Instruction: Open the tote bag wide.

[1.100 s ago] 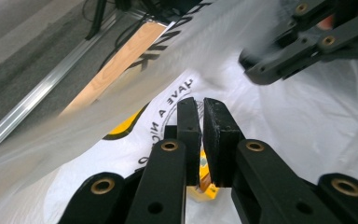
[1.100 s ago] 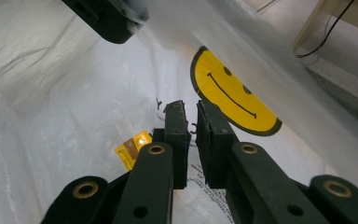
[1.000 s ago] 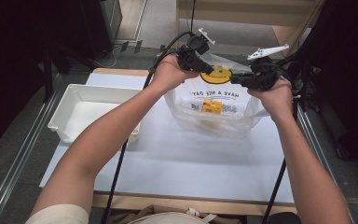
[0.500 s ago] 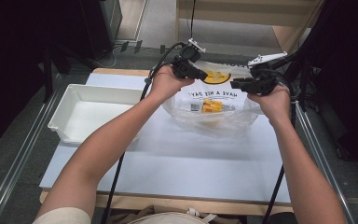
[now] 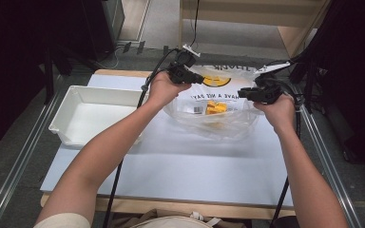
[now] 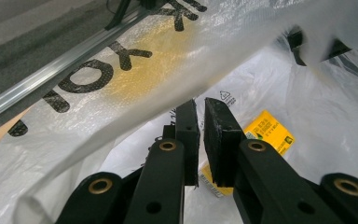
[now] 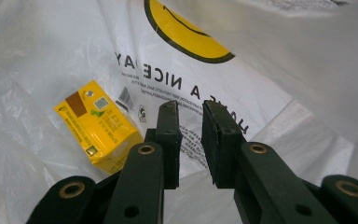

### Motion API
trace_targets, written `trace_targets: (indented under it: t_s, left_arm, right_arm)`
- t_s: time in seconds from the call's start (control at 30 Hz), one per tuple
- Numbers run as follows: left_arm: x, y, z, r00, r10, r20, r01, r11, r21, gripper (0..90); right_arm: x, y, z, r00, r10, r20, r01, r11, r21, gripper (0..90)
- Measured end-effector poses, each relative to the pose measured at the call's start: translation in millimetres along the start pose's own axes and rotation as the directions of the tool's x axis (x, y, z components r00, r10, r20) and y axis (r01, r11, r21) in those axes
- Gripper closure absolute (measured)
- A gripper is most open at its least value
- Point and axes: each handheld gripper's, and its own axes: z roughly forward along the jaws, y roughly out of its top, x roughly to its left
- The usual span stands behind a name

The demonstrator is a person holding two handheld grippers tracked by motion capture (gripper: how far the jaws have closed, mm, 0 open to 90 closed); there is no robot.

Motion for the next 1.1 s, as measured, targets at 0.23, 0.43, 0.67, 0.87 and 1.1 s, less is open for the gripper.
trace_targets:
  t_s: [0.23,0.43,0.67,0.87,1.1]
  left_arm:
    - [1.5,-6.1,10.2,1.0,-0.007,0.0,0.007,0.9999,0.009,83.8]
    - [1.6,-15.5,19.0,0.9998,-0.019,-0.005,0.019,0.9998,-0.004,83.2]
    - [5.0,-26.4,28.9,0.9989,-0.045,-0.01,0.045,0.9987,-0.024,82.8]
    - [8.3,-35.8,38.5,0.9975,-0.069,-0.014,0.068,0.9975,-0.018,82.0]
    - [11.6,-44.2,48.6,0.9949,-0.1,-0.017,0.1,0.9949,-0.013,81.4]
  right_arm:
    - [-6.1,-14.0,1.7,0.9995,0.03,0.009,-0.03,1.0,-0.007,76.9]
    - [-10.0,-28.9,4.4,0.9985,0.053,0.015,-0.053,0.999,0.0,76.4]
    - [-13.3,-45.0,9.5,0.9969,0.075,0.024,-0.075,0.997,-0.015,75.6]
    - [-15.3,-53.8,15.2,0.9948,0.097,0.033,-0.096,0.995,-0.02,75.6]
    - [-16.9,-63.9,20.1,0.9929,0.112,0.04,-0.111,0.993,-0.029,74.8]
